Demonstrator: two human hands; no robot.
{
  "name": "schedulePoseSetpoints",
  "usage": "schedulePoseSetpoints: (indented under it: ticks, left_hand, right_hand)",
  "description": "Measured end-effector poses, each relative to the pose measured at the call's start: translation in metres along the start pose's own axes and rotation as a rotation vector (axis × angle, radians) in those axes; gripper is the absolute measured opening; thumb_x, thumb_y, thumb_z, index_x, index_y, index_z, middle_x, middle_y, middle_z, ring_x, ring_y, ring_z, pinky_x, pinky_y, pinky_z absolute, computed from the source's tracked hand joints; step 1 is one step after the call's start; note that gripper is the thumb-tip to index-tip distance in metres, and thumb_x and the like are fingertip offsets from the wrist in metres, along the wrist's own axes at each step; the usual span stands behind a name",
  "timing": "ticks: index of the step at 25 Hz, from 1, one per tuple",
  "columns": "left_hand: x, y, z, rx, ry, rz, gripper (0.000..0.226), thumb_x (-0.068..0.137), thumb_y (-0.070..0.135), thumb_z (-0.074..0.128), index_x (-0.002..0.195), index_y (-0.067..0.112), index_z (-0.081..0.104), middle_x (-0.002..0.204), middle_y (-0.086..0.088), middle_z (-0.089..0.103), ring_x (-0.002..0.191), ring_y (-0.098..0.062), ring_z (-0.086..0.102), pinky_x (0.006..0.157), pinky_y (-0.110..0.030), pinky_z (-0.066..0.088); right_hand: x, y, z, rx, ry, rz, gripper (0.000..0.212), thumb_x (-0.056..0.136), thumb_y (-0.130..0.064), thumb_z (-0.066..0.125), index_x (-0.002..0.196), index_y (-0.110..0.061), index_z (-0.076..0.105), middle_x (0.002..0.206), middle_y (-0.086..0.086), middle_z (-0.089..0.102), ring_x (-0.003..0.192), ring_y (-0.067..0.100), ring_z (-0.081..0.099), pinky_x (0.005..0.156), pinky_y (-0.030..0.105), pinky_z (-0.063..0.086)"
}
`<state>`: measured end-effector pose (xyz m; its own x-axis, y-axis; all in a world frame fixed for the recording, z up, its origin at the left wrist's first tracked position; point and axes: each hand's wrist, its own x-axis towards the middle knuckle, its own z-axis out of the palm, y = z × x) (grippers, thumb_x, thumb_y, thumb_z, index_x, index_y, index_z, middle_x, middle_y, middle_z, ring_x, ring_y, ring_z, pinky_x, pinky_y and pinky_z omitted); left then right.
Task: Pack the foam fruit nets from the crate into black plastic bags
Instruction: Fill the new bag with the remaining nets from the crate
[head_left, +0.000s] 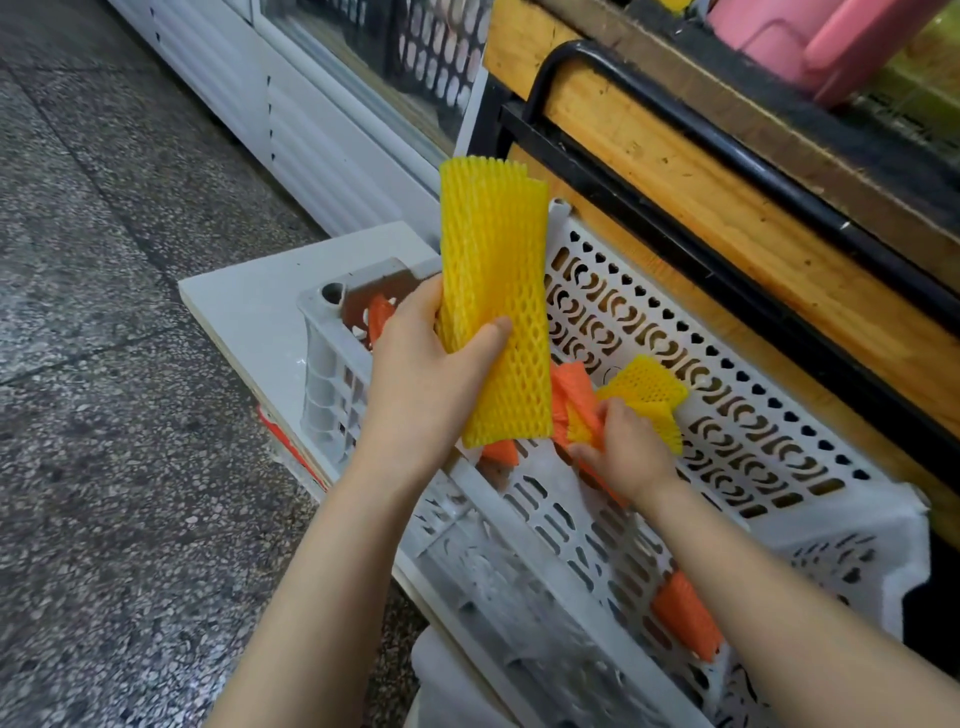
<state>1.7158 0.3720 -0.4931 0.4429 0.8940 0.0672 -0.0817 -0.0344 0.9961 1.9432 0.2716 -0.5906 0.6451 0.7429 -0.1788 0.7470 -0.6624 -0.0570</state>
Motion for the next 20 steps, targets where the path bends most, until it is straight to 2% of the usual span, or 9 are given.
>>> schedulePoseSetpoints:
  ticks: [3, 6, 9, 11, 13, 17, 20]
  left_hand:
    - [0.001, -0.003, 0.001, 0.028, -0.014, 0.003, 0.018, 0.088, 0.02, 0.063, 0.106, 0.022, 0.06, 0.095, 0.006, 0.067, 0.086, -0.009, 0.064, 0.077, -0.033, 0.053]
    - [0.002, -0.003, 0.005, 0.03, -0.024, 0.005, 0.019, 0.089, 0.019, 0.062, 0.107, 0.022, 0.059, 0.095, 0.008, 0.066, 0.086, -0.008, 0.063, 0.074, -0.029, 0.051]
    - [0.002, -0.003, 0.01, 0.036, -0.027, 0.005, 0.021, 0.087, 0.022, 0.064, 0.107, 0.023, 0.057, 0.095, 0.008, 0.063, 0.086, -0.008, 0.062, 0.071, -0.026, 0.05]
    - [0.002, -0.003, 0.014, 0.058, -0.025, 0.028, 0.02, 0.086, 0.023, 0.066, 0.102, 0.023, 0.055, 0.091, 0.007, 0.061, 0.083, -0.008, 0.06, 0.069, -0.026, 0.049]
    - [0.001, -0.003, 0.017, 0.064, -0.011, 0.039, 0.019, 0.085, 0.022, 0.067, 0.099, 0.023, 0.054, 0.085, 0.01, 0.059, 0.077, -0.006, 0.059, 0.065, -0.025, 0.047]
    - [-0.003, -0.001, 0.025, 0.087, -0.006, 0.027, 0.02, 0.084, 0.022, 0.066, 0.098, 0.024, 0.053, 0.083, 0.014, 0.057, 0.074, 0.0, 0.056, 0.062, -0.017, 0.045]
    - [-0.008, -0.004, 0.032, 0.221, 0.034, 0.075, 0.019, 0.082, 0.018, 0.065, 0.093, 0.023, 0.049, 0.079, 0.013, 0.052, 0.069, 0.001, 0.049, 0.057, -0.007, 0.037]
  right_hand:
    - [0.002, 0.005, 0.001, -0.064, -0.041, -0.006, 0.078, 0.071, -0.045, 0.076, 0.13, -0.014, 0.036, 0.125, 0.005, 0.05, 0.115, 0.026, 0.045, 0.088, 0.039, 0.045]
    - [-0.004, 0.015, 0.004, -0.071, 0.023, -0.041, 0.055, 0.081, -0.029, 0.067, 0.127, -0.013, 0.039, 0.121, 0.008, 0.052, 0.109, 0.026, 0.048, 0.087, 0.038, 0.046]
    - [-0.014, 0.015, -0.01, 0.02, 0.06, -0.032, 0.033, 0.085, -0.036, 0.06, 0.109, -0.018, 0.046, 0.101, 0.003, 0.056, 0.085, 0.019, 0.056, 0.069, 0.037, 0.05]
    - [-0.026, 0.013, -0.029, 0.109, 0.103, -0.045, 0.025, 0.085, -0.036, 0.059, 0.1, -0.019, 0.049, 0.094, 0.001, 0.054, 0.073, 0.012, 0.053, 0.057, 0.027, 0.043]
    - [-0.044, 0.012, -0.051, 0.214, 0.168, -0.042, 0.019, 0.085, -0.03, 0.06, 0.097, -0.02, 0.05, 0.094, 0.001, 0.053, 0.07, 0.007, 0.05, 0.055, 0.022, 0.037]
    - [-0.089, -0.002, -0.092, 0.551, 0.238, 0.03, 0.039, 0.087, -0.034, 0.062, 0.117, -0.024, 0.039, 0.103, -0.007, 0.051, 0.079, -0.001, 0.052, 0.058, 0.015, 0.043]
    - [-0.109, -0.023, -0.113, 0.64, 0.246, -0.051, 0.042, 0.087, -0.039, 0.06, 0.119, -0.03, 0.034, 0.106, -0.013, 0.051, 0.086, -0.001, 0.056, 0.061, 0.014, 0.046]
